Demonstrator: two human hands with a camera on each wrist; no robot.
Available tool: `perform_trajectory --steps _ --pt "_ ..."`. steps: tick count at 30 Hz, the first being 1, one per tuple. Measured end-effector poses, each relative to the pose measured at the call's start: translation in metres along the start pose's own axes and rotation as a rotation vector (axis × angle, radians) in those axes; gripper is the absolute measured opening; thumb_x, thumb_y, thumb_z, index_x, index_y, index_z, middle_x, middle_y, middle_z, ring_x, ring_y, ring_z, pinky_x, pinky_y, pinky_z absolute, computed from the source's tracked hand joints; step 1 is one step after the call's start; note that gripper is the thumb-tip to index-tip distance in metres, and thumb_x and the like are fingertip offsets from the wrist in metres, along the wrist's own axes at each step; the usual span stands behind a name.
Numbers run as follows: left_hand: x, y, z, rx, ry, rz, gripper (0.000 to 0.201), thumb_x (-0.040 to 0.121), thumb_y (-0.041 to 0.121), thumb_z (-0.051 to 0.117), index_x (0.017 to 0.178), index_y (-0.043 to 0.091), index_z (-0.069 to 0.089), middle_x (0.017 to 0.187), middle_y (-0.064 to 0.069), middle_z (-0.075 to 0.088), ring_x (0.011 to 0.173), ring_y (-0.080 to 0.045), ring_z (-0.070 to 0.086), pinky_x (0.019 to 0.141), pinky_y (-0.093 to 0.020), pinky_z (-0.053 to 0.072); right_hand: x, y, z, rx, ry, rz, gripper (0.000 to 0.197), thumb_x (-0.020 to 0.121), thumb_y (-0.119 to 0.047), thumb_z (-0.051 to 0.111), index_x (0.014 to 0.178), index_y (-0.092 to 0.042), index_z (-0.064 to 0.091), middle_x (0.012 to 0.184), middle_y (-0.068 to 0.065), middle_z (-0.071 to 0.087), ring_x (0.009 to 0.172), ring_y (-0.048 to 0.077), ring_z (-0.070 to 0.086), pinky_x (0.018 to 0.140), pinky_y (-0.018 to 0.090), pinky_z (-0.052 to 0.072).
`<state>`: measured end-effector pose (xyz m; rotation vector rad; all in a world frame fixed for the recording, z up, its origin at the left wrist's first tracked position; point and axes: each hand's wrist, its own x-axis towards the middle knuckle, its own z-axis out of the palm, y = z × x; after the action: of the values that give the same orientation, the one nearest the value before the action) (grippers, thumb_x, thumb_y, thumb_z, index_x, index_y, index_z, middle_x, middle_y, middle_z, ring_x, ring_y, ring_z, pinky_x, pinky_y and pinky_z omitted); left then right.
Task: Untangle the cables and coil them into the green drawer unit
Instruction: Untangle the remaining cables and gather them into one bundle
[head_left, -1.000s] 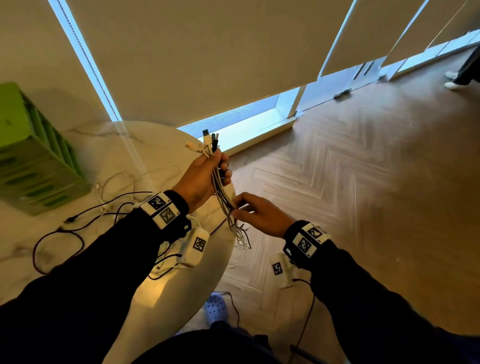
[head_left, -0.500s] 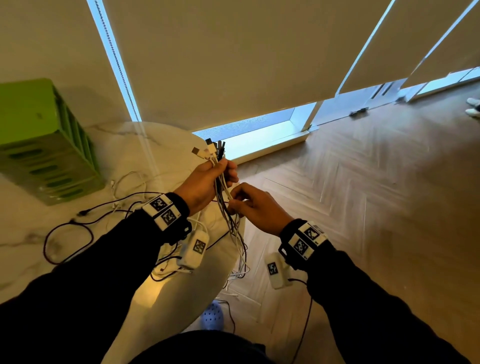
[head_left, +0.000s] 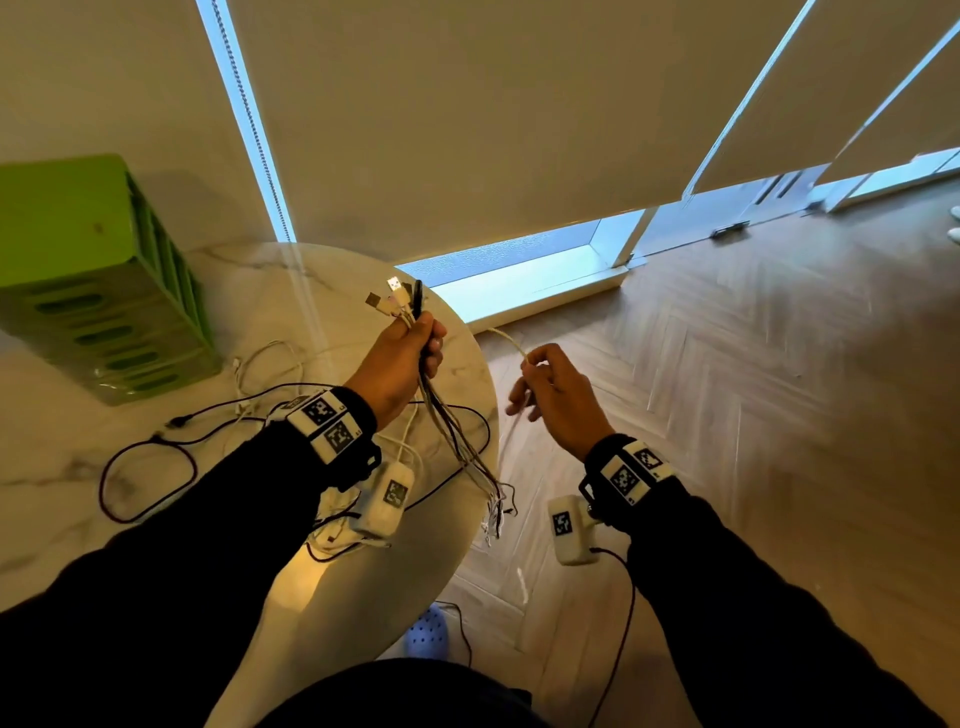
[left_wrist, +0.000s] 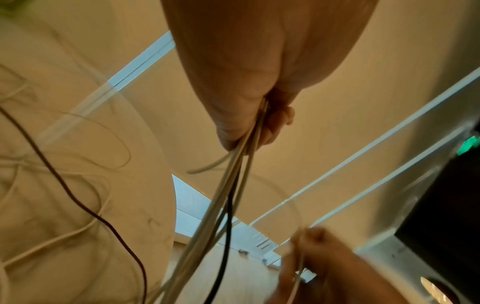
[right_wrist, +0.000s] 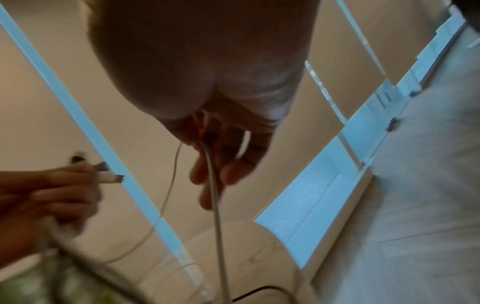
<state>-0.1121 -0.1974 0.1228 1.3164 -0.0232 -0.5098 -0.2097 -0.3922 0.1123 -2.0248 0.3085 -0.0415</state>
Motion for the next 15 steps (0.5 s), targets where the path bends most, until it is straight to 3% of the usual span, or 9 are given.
perform_trajectory --steps 2,5,7,9,10,11,13,15 --pt "0.0 0.005 -0.004 -0.121 -0.019 -0.032 0.034 0.11 0.025 0.036 0.085 0.011 0.054 0.058 0.007 0.043 0.055 -0.009 0.033 0.057 -0.022 0.029 0.005 0.022 -0.015 -0.207 -0.054 0.18 0.013 0.105 -0.023 0.042 0.104 -0.013 0.051 0.081 0.007 0.073 0.068 0.019 0.073 0.06 0.03 0.052" --pt "-0.003 0.014 -0.007 -0.221 -0.087 -0.06 0.033 0.109 0.025 0.037 0.086 0.009 0.054 0.055 0.007 0.033 0.052 -0.008 0.028 0.057 -0.023 0.024 0.004 0.044 -0.032 -0.614 -0.473 0.542 0.022 0.103 -0.018 0.041 0.114 -0.011 0.059 0.097 0.006 0.074 0.077 0.019 0.067 0.057 0.024 0.046" --pt "-0.007 0.018 -0.006 -0.243 -0.145 -0.074 0.033 0.108 0.025 0.038 0.085 0.009 0.055 0.055 0.007 0.031 0.051 -0.009 0.028 0.056 -0.023 0.025 0.002 0.047 -0.035 -0.915 -0.702 0.626 0.038 0.099 -0.024 0.052 0.136 -0.013 0.054 0.131 0.008 0.064 0.106 0.019 0.061 0.081 0.027 0.05" --pt "-0.011 0.021 -0.001 -0.237 -0.197 -0.092 0.033 0.108 0.025 0.039 0.083 0.009 0.055 0.055 0.007 0.029 0.05 -0.009 0.028 0.055 -0.022 0.027 0.003 0.044 -0.03 -0.974 -0.709 0.547 0.09 0.083 -0.048 0.074 0.156 -0.023 0.026 0.16 0.006 0.032 0.141 0.025 0.039 0.112 0.041 0.039" --pt "-0.013 0.022 0.002 -0.228 -0.226 -0.103 0.033 0.107 0.025 0.04 0.082 0.009 0.055 0.055 0.007 0.028 0.05 -0.01 0.029 0.055 -0.023 0.027 0.004 0.038 -0.024 -0.889 -0.678 0.444 0.116 0.07 -0.061 0.08 0.159 -0.028 0.013 0.166 0.002 0.016 0.149 0.026 0.025 0.118 0.048 0.031" --pt "-0.016 0.023 0.007 -0.216 -0.258 -0.116 0.033 0.107 0.024 0.04 0.081 0.009 0.055 0.055 0.006 0.028 0.051 -0.01 0.03 0.056 -0.024 0.028 0.004 0.029 -0.016 -0.768 -0.648 0.316 0.13 0.06 -0.068 0.083 0.159 -0.033 0.006 0.168 -0.002 0.007 0.152 0.025 0.016 0.121 0.052 0.025" --pt "-0.022 0.026 0.016 -0.165 -0.331 -0.132 0.032 0.105 0.024 0.042 0.08 0.009 0.055 0.056 0.005 0.028 0.053 -0.013 0.033 0.057 -0.024 0.031 0.005 0.01 0.006 -0.497 -0.595 0.1 0.127 0.059 -0.067 0.085 0.157 -0.039 0.01 0.167 -0.007 0.008 0.152 0.02 0.014 0.122 0.048 0.021" --pt "-0.028 0.031 0.021 -0.058 -0.414 -0.13 0.031 0.105 0.022 0.041 0.082 0.008 0.054 0.056 0.004 0.031 0.057 -0.016 0.039 0.059 -0.023 0.038 0.004 -0.014 0.029 -0.217 -0.613 0.082 0.098 0.072 -0.055 0.083 0.153 -0.033 0.032 0.162 -0.003 0.031 0.145 0.015 0.031 0.12 0.042 0.026"
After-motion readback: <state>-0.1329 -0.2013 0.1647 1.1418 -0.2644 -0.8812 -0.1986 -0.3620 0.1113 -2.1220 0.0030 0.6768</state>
